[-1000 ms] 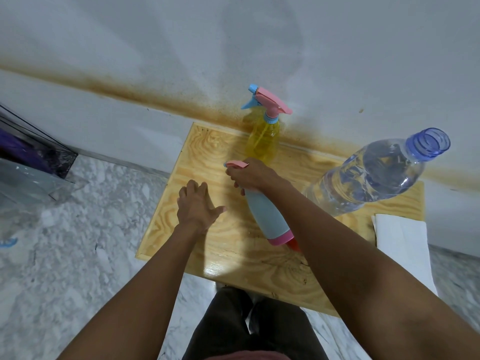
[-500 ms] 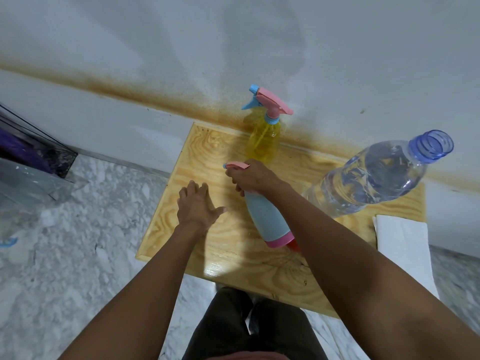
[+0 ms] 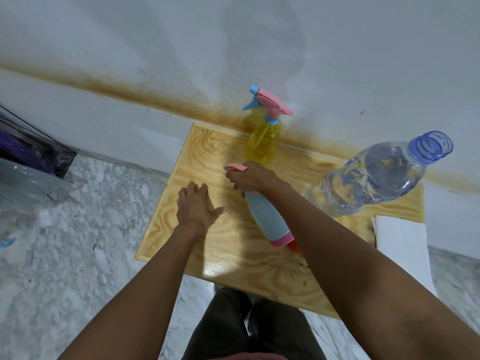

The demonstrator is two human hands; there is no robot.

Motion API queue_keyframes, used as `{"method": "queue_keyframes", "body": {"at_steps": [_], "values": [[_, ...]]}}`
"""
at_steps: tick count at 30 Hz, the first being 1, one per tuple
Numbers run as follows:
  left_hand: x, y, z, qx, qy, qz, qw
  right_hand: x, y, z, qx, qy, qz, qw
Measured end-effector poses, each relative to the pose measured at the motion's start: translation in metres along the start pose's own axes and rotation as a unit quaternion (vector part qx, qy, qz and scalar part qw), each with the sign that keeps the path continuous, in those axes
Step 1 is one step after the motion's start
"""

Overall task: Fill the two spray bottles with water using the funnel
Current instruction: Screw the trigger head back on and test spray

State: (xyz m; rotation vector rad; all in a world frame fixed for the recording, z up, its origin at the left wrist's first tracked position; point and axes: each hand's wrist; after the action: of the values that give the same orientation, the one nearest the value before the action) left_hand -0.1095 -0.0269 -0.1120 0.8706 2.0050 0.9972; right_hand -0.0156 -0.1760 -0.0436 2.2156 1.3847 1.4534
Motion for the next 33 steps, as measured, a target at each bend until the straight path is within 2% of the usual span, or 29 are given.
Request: {"method": "queue_keyframes", "body": {"at_steps": [6, 12, 18, 23, 29, 33], "values": [[-0.001, 0.000, 0.000, 0.002, 0.002, 0.005, 1.000, -0.004, -0.005, -0.001, -0.022, -0.008, 0.049, 0.999], [-0.001, 0.001, -0.001, -0.004, -0.005, 0.006, 1.000, -0.001, -0.004, -0.001, -0.009, 0.015, 0.032, 0.999], [-0.002, 0.001, -0.002, -0.003, -0.004, 0.004, 1.000, -0.001, -0.005, -0.003, -0.044, 0.006, 0.029, 0.999], [0.000, 0.001, -0.001, -0.002, -0.003, -0.001, 1.000, 0.003, -0.006, -0.005, -0.019, 0.012, 0.034, 0.999], [-0.001, 0.001, -0.002, -0.004, -0.003, -0.005, 1.000, 0.004, -0.007, -0.004, -0.044, 0.008, 0.031, 0.999], [-0.001, 0.001, -0.001, -0.005, -0.003, -0.004, 1.000, 0.007, -0.005, -0.004, -0.013, 0.015, 0.027, 0.999]]}}
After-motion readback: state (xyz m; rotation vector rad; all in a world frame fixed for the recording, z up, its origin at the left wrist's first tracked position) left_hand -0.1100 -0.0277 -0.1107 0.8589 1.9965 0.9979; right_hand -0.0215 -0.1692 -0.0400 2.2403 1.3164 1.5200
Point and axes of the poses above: each hand's wrist, its own z-axis towards the middle knuckle, its own y-axis out of the back of the hand, x = y × z, and after that the axes turned 7 degrees about y, right-handed
